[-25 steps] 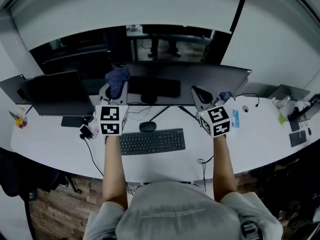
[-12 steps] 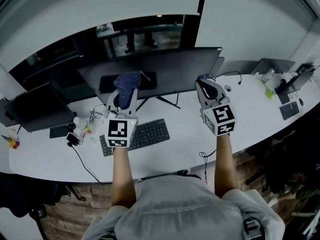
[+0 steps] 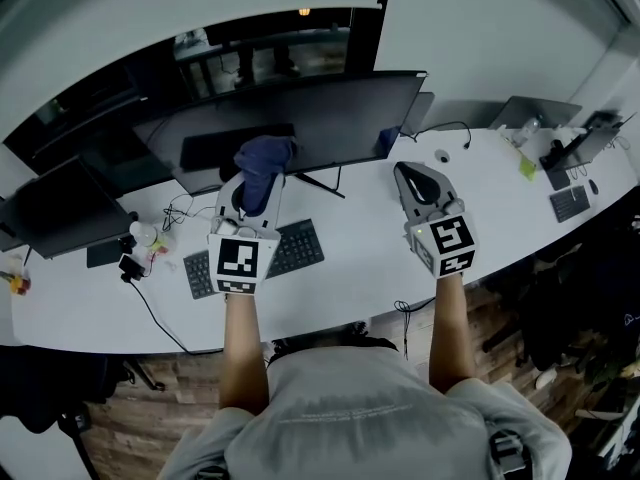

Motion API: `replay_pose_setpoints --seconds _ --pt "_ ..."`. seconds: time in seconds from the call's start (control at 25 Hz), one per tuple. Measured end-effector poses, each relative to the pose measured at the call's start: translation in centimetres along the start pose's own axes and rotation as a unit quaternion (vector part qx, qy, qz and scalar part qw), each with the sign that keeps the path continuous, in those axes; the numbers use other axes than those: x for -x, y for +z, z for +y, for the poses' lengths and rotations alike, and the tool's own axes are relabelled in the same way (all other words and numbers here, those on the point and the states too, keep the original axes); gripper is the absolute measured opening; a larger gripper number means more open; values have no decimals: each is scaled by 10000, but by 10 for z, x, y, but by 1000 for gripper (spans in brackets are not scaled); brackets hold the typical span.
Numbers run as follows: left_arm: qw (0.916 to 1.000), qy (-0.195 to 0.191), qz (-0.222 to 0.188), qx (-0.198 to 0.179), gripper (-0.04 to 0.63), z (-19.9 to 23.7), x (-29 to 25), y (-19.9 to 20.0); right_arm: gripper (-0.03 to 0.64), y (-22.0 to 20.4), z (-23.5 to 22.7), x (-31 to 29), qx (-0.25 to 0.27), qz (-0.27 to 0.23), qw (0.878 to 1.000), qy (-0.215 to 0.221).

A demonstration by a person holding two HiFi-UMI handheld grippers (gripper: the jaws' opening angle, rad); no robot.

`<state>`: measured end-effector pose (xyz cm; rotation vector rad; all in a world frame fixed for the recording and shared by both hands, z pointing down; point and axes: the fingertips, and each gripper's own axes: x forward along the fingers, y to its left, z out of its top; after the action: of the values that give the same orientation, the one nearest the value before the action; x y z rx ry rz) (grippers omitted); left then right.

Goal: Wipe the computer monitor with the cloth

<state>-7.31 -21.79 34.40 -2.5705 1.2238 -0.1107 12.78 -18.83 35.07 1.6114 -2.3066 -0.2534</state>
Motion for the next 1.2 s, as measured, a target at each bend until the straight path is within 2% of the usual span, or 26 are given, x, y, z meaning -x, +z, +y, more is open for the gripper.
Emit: replay_pose_setpoints --seconds 0.48,0.8,0.96,1.2 --pt "9998 -15 200 -18 81 -6 8 1 0 -8 14 9 108 353 9993 109" --pt "9998 -43 171 -71 81 -5 3 12 0 4 10 12 141 142 9998 -48" --pt "9999 -53 118 45 81 -9 0 18 0 9 8 16 123 156 9997 -138" --pt "9998 -134 140 -45 81 -18 -1 27 0 10 4 30 114 139 9995 -247"
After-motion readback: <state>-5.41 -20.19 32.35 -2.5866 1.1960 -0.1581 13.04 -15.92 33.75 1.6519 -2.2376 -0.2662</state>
